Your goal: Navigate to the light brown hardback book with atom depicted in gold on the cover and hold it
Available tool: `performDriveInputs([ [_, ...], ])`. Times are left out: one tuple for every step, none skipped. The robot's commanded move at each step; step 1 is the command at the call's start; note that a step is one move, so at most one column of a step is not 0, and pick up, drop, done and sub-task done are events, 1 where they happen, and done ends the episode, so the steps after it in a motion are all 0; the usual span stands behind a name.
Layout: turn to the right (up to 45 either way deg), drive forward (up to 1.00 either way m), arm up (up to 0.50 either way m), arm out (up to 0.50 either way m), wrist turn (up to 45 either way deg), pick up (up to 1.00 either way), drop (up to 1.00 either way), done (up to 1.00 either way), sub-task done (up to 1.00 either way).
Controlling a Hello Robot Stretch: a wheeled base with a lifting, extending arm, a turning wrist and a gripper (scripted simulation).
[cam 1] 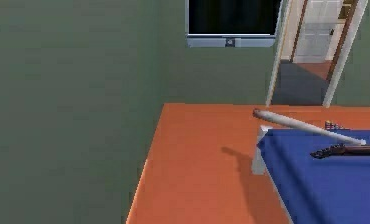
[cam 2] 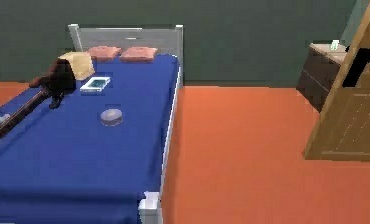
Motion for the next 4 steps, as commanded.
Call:
performDriveInputs([
  [0.0,1.0,0.0,0.0,0.0,0.0,0.0,0.0,0.0],
  [6.0,0.0,0.0,0.0,0.0,0.0,0.0,0.0,0.0],
  [0.0,0.65,0.0,0.0,0.0,0.0,0.0,0.0,0.0],
  [45.0,0.0,0.0,0.0,0.0,0.0,0.0,0.0,0.0],
])
